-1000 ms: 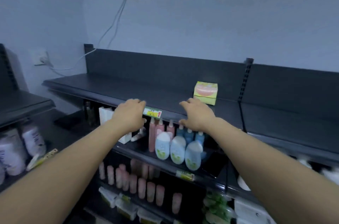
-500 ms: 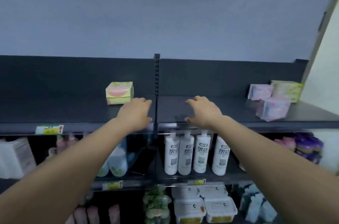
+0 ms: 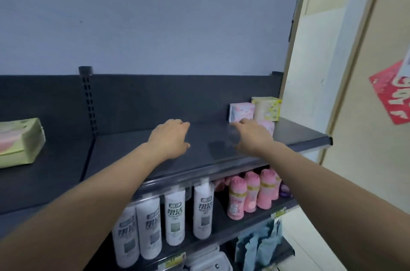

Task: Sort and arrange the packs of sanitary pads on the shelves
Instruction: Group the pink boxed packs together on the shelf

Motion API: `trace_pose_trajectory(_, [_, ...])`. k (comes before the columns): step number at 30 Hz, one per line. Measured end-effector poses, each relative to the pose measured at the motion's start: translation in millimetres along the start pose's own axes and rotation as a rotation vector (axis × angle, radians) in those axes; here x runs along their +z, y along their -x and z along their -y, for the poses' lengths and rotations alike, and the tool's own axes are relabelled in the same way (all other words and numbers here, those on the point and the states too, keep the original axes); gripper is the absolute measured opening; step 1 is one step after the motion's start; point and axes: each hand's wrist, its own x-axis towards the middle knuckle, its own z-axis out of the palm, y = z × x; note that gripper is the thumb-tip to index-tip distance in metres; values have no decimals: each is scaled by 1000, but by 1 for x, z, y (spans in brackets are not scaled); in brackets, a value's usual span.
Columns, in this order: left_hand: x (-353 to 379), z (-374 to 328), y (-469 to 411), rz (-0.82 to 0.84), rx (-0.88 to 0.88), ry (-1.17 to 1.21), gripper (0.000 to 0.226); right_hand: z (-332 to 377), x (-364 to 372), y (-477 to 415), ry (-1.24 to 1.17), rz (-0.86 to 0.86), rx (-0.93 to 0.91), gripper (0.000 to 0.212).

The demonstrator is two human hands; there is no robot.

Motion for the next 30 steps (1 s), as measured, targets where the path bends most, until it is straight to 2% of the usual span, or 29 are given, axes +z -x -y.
trace_pose_trajectory(2, [4, -9, -29, -3, 29, 15, 50, -22, 3, -16, 54, 30, 47, 61])
trace_pose_trajectory(5, [13, -21, -69, 0, 69, 32, 50, -52, 14, -36, 87, 142, 96, 77])
trace_pose_trajectory(7, [21, -28, -92, 15, 91, 52, 50, -69, 24, -50, 81, 179, 95, 79])
trace_pose_trajectory(12, [46, -47, -140, 121, 145, 166, 66, -85, 43, -84, 58, -14, 19, 51])
trace_pose_trajectory(15, [63, -62, -167, 182, 170, 272, 82, -90, 53, -108, 32, -104, -5, 42])
trace_pose_trajectory(18, [80, -76, -192, 218, 156, 374, 90, -94, 64, -136, -115, -154, -40, 38])
trace_pose_trajectory(21, [91, -83, -219, 201, 93, 486, 73, -106, 66, -167, -336, -121, -109, 33])
trace_pose_trajectory(24, [98, -81, -245, 210, -54, 614, 43, -128, 62, -196, -695, -46, -124, 4])
trace_pose_trajectory(25, [99, -79, -252, 219, -99, 664, 35, -136, 62, -207, -753, -81, -104, 7])
trace_pose_trajectory(28, [102, -73, -266, 229, -237, 778, 28, -158, 73, -239, -581, -167, 4, 19])
trace_pose_trajectory(30, [103, -67, -270, 233, -345, 850, 30, -169, 84, -256, -464, -125, 37, 28])
